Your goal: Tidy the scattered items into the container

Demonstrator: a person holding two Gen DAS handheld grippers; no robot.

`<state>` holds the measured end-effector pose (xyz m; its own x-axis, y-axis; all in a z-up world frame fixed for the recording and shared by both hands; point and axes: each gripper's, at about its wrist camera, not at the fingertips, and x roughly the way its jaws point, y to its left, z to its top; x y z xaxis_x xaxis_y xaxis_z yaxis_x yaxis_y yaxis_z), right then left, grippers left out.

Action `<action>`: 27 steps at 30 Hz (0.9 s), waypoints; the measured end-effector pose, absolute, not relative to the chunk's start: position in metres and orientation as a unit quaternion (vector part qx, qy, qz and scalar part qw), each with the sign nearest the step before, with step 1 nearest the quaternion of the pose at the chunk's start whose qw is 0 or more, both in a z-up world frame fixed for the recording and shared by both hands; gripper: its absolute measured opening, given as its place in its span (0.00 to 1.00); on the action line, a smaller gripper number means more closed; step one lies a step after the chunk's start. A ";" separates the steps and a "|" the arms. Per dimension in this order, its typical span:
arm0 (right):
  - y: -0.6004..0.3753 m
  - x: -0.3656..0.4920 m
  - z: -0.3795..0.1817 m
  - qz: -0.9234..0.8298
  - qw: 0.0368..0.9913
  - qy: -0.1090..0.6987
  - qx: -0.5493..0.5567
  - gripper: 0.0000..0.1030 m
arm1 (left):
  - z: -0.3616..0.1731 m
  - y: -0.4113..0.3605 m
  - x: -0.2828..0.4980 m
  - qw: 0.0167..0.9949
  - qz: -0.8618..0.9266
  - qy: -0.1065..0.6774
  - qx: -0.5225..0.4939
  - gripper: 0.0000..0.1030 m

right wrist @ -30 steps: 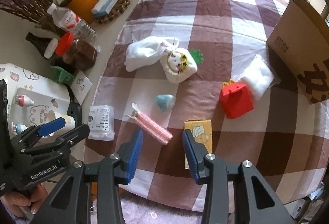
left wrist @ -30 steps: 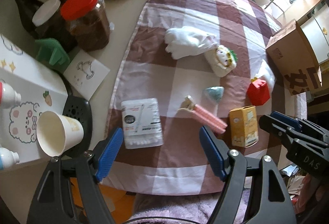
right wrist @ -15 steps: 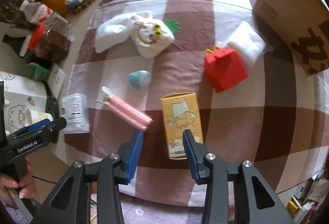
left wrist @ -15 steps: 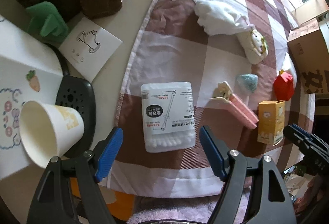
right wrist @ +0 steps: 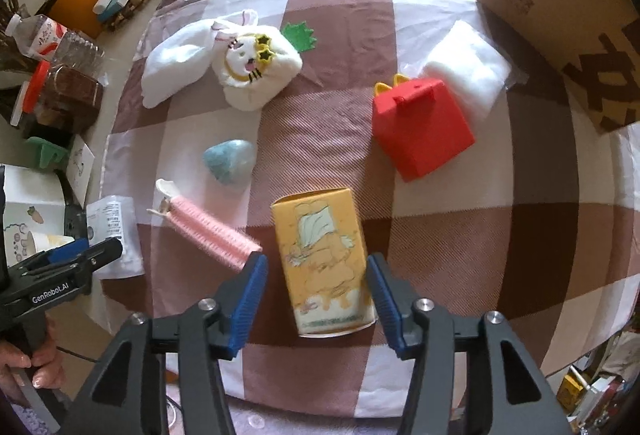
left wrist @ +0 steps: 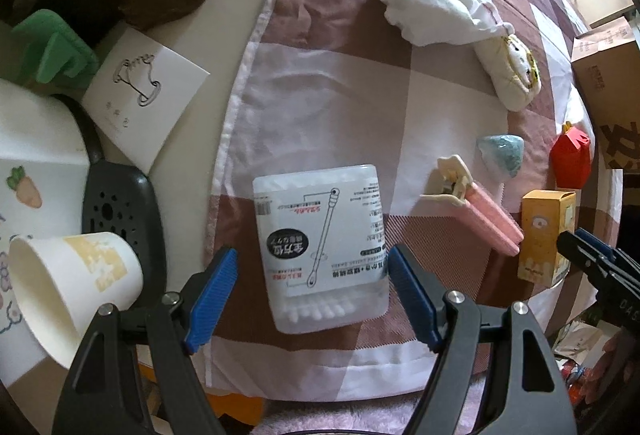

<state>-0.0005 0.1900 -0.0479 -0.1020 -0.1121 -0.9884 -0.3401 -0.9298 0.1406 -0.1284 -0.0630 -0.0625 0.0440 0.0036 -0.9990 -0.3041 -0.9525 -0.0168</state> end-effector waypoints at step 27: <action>0.190 -0.012 -0.091 0.705 0.081 0.167 -0.684 0.47 | -0.086 -0.035 -0.125 0.134 0.676 0.190 -0.699 0.64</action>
